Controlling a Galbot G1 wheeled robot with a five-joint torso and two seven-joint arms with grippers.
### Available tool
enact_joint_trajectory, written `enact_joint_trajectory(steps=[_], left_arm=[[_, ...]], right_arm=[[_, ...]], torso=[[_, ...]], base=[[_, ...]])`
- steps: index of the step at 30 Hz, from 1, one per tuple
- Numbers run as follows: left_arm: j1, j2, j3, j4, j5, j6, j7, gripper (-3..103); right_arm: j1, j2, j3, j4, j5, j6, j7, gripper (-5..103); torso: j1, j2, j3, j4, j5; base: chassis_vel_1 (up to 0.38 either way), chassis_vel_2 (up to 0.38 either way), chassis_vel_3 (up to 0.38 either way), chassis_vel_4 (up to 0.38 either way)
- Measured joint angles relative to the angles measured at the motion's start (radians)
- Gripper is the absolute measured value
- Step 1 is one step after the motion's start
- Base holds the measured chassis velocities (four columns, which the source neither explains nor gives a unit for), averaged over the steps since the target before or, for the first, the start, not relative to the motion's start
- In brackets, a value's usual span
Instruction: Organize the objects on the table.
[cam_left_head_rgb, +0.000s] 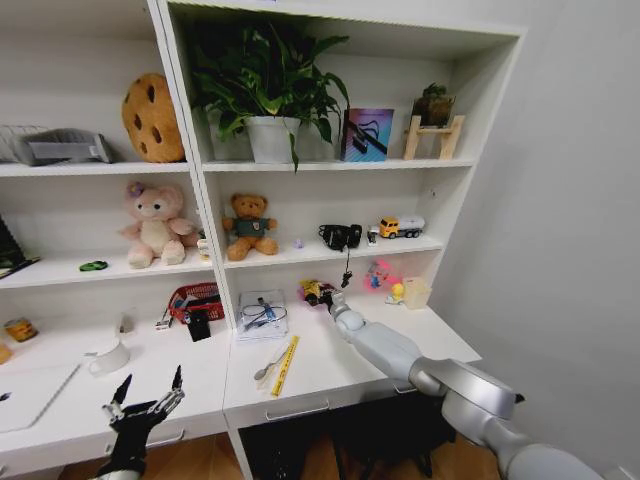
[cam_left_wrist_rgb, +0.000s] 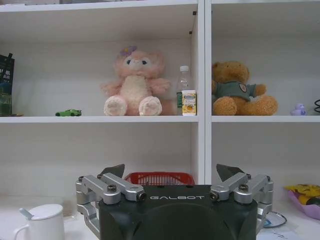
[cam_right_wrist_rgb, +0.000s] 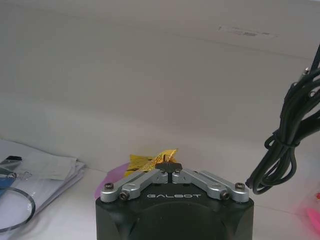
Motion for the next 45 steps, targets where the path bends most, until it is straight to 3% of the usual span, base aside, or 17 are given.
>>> enact_joint_trajectory(steps=[17, 21, 24, 27, 29, 31, 33, 39, 45], left_arm=[[0.009, 0.007, -0.017, 0.016, -0.019, -0.014, 0.01, 100], [0.009, 0.007, -0.019, 0.018, -0.023, -0.016, 0.011, 100], [0.01, 0.007, -0.019, 0.019, -0.023, -0.018, 0.012, 100], [0.011, 0.006, -0.019, 0.018, -0.023, -0.019, 0.012, 100], [0.012, 0.006, -0.019, 0.016, -0.023, -0.019, 0.012, 100], [0.011, 0.006, -0.019, 0.012, -0.023, -0.019, 0.013, 100], [0.011, 0.007, -0.019, 0.01, -0.023, -0.019, 0.013, 100], [0.005, 0.007, -0.015, -0.004, -0.017, -0.012, 0.012, 100], [0.001, 0.006, -0.01, -0.017, -0.01, 0.0, 0.007, 100]], right_arm=[[0.047, 0.1, 0.081, -0.219, -0.095, 0.042, -0.067, -3], [0.063, 0.108, 0.092, -0.231, -0.101, 0.033, -0.074, 13], [0.063, 0.106, 0.097, -0.225, -0.102, 0.031, -0.074, 19], [0.055, 0.088, 0.103, -0.183, -0.1, 0.03, -0.064, 35], [0.047, 0.08, 0.104, -0.159, -0.096, 0.029, -0.057, 35], [0.025, 0.044, 0.099, -0.074, -0.081, 0.022, -0.041, 51], [0.016, 0.029, 0.097, -0.038, -0.077, 0.017, -0.034, 51], [-0.059, -0.076, 0.107, 0.227, -0.053, -0.017, 0.026, 78], [-0.186, -0.172, 0.176, 0.42, -0.067, -0.035, 0.081, 94]], torso=[[0.0, 0.0, 0.0, 0.0004, 0.0001], [0.0, 0.0, 0.0, 0.0003, 0.0], [0.0, 0.0, 0.0, 0.0001, 0.0001], [0.0, 0.0, 0.0, 0.0004, 0.0], [0.0, 0.0, 0.0, 0.0001, 0.0001], [0.0, 0.0, 0.0, 0.0001, 0.0001], [0.0, 0.0, 0.0, 0.0001, 0.0002], [0.0, 0.0, 0.0, 0.0003, 0.0001], [0.0, 0.0, 0.0, -0.0001, 0.0007]], base=[[0.0, 0.0, 0.0, 0.0], [0.0, 0.0, 0.0, 0.0], [0.0, 0.0, 0.0, 0.0], [0.0, 0.0, 0.0, 0.0], [0.0, 0.0, 0.0, 0.0], [0.0, 0.0, 0.0, 0.0], [0.0, 0.0, 0.0, 0.0], [0.0, 0.0, 0.0, 0.0], [0.0, 0.0, 0.0, 0.0]])
